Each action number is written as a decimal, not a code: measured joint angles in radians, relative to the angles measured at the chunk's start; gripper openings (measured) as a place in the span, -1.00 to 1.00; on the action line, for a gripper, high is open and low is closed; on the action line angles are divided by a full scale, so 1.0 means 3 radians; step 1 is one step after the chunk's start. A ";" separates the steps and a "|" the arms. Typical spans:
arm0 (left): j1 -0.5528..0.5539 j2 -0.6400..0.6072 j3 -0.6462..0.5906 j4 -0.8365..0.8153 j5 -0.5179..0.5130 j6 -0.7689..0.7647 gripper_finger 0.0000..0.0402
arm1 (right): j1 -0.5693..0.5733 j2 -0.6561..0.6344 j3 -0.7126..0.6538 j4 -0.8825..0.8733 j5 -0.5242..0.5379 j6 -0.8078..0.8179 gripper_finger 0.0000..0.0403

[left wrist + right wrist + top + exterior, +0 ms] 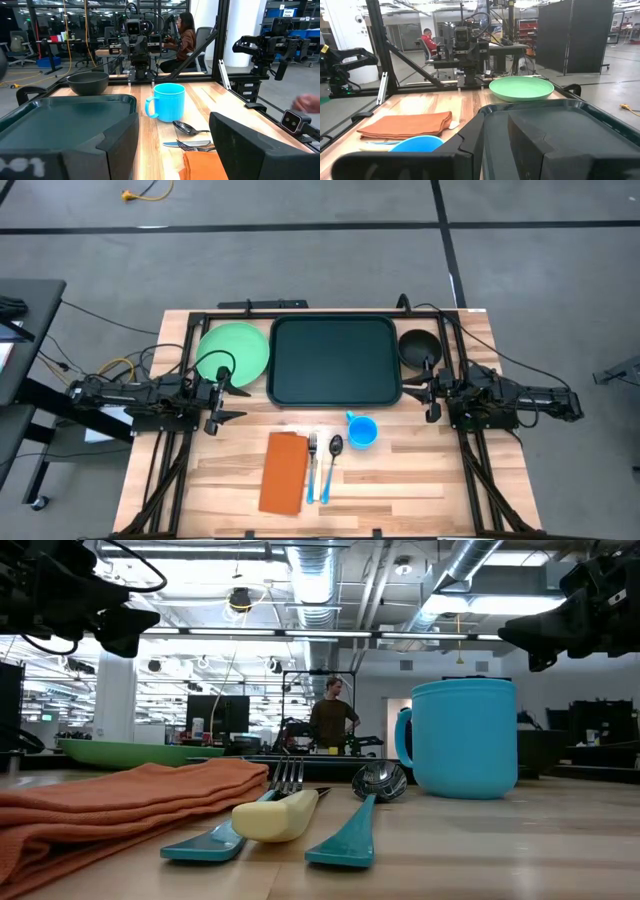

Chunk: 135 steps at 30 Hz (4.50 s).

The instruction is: Set up tray

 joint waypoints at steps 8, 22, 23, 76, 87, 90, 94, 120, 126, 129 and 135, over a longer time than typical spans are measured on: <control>0.0000 0.0000 0.0000 0.0055 -0.0091 -0.0472 0.15 | 0.0000 -0.0001 0.0000 0.0001 0.0000 0.0000 -0.59; -0.0002 0.0049 0.0000 0.1228 -0.0109 -0.0337 0.15 | -0.0001 -0.0001 0.0000 0.0001 0.0001 0.0000 -0.59; -0.0002 0.0096 0.0000 0.1262 -0.0186 -0.0325 0.15 | -0.0001 -0.0001 0.0000 0.0001 0.0001 0.0000 -0.59; 0.0440 0.5789 0.3487 0.0354 0.0274 0.1385 0.15 | 0.0737 0.0000 -0.0001 0.0242 0.0000 0.0413 -0.59; 0.0347 0.5788 0.3487 0.0366 0.0158 0.1494 0.15 | 0.0742 0.0000 0.0000 0.0246 0.0000 0.0412 -0.59; 0.0277 0.5788 0.3487 0.0417 -0.0099 0.1479 0.15 | 0.0741 0.0000 0.0000 0.0246 0.0000 0.0412 -0.59; 0.0157 0.5788 0.3487 0.0456 -0.0484 0.1467 0.15 | 0.0741 0.0000 0.0000 0.0243 -0.0001 0.0412 -0.59; 0.0014 0.6226 0.3494 0.0902 -0.0843 0.1351 0.15 | 0.0743 0.0000 0.0001 0.0166 -0.0001 0.0472 -0.59; 0.0080 0.6226 0.3494 0.0889 -0.0433 0.1163 0.15 | 0.0743 0.0000 0.0001 0.0162 -0.0001 0.0473 -0.59; 0.0087 0.6226 0.3492 0.0868 -0.0429 0.1150 0.15 | 0.0743 0.0000 0.0001 0.0161 -0.0001 0.0473 -0.59; 0.0075 0.6226 0.3492 0.0867 -0.0401 0.1173 0.15 | 0.0743 0.0000 0.0001 0.0162 -0.0001 0.0473 -0.59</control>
